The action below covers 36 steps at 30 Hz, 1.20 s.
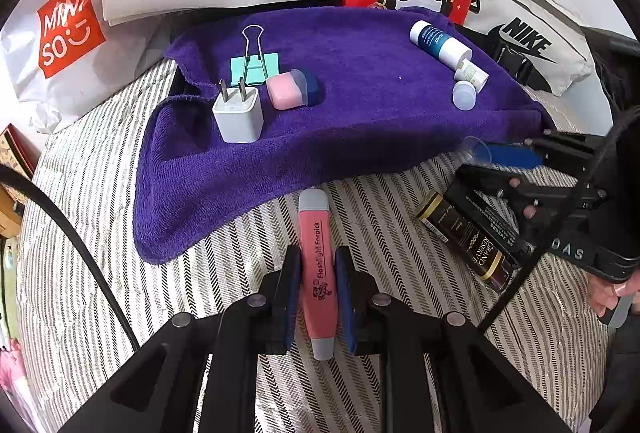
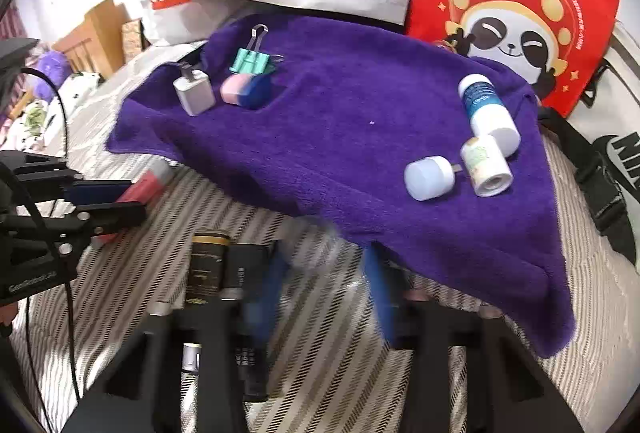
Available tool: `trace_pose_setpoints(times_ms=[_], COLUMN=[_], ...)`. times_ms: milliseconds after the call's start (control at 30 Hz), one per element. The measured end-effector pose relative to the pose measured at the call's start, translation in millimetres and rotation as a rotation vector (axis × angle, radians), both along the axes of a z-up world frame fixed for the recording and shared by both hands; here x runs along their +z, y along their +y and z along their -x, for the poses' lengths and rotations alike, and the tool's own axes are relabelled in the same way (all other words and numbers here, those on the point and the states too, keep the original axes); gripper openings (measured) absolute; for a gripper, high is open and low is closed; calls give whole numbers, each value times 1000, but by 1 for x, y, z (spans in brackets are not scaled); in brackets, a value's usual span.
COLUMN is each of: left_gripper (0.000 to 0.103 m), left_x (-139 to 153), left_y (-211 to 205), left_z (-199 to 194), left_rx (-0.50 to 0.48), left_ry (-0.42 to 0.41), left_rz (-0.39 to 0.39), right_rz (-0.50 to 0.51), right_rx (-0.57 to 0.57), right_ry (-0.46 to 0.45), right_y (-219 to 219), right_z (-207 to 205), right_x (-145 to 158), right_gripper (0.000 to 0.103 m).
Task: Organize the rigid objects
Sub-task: 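Carry the marker over the towel with the left gripper while the right grasps and carries the clear cup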
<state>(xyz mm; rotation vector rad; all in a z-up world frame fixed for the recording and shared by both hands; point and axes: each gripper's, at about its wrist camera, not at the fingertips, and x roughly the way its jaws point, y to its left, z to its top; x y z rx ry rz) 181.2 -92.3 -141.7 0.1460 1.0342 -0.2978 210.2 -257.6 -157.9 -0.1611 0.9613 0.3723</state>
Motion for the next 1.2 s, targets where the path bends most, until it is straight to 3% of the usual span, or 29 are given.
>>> trace_pose_setpoints(times_ms=[400,700,1200], left_gripper=[17,16,16], left_x=[0,7,70], left_y=[-3,14,16], left_z=[2,4,-33], left_rx=[17,51,38], left_ry=[6,23,-59], left_rz=[-30,54,36], right_rz=[-38,-47,-51], right_rx=[3,-31,-100], right_ry=[18,-7,-86], right_y=[-16,-42,-78], right_z=[20,29,-26], right_x=[9,34,98], right_gripper=[27,27,27])
